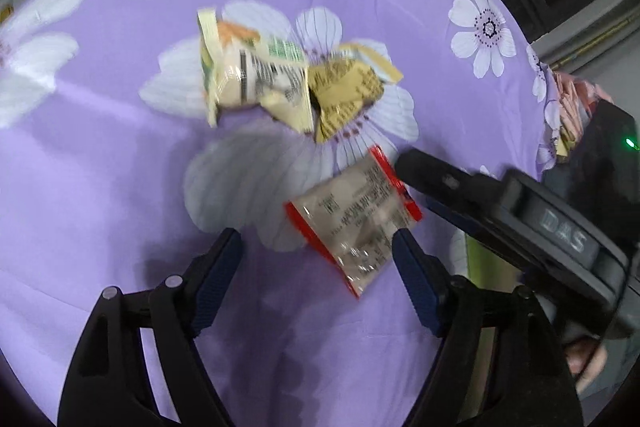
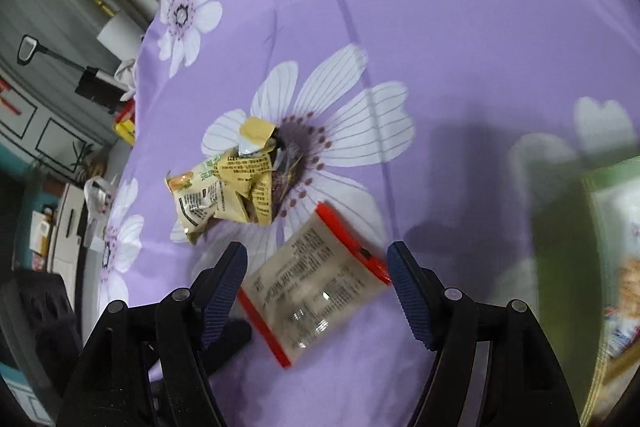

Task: Organize snacks
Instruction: 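Move the right tool to the red-edged clear packet and grasp it, then carry the red-edged packet with the right tool over the box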

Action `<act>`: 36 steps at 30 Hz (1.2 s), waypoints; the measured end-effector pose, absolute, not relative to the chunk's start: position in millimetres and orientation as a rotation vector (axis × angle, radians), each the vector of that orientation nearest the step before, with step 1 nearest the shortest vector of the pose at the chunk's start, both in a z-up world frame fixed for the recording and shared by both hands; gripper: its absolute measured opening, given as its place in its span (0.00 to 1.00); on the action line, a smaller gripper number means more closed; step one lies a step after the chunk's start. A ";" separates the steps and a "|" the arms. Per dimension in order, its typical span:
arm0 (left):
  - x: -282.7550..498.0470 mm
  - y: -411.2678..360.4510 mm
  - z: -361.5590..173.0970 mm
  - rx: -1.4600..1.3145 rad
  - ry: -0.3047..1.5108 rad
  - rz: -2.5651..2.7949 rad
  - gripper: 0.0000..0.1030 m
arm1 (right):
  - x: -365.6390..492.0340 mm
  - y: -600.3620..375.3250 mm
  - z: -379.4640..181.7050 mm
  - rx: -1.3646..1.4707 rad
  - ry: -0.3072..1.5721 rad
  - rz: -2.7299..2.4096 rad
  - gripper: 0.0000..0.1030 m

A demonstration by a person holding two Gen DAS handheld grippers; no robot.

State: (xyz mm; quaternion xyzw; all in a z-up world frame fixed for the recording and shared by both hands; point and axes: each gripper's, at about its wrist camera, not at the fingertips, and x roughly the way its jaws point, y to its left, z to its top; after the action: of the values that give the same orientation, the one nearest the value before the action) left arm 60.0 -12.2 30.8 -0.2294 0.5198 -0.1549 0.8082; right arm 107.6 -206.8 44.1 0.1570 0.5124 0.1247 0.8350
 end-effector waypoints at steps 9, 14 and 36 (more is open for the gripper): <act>58.7 -18.5 28.0 -0.514 1.110 -0.387 0.50 | 116.7 -197.3 27.9 0.260 1.086 0.285 0.71; 59.1 -23.3 25.9 -0.478 1.114 -0.394 0.42 | 112.0 -195.0 25.7 0.282 1.110 0.358 0.69; 34.4 -63.3 59.9 -0.193 0.951 -0.491 0.36 | 64.8 -194.0 51.1 0.299 1.091 0.363 0.64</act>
State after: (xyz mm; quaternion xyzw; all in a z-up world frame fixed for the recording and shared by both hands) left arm 34.4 -63.3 59.9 -0.0920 0.4523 -0.2338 0.8557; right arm 64.8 -194.0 51.1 0.1411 0.5140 0.1709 0.8287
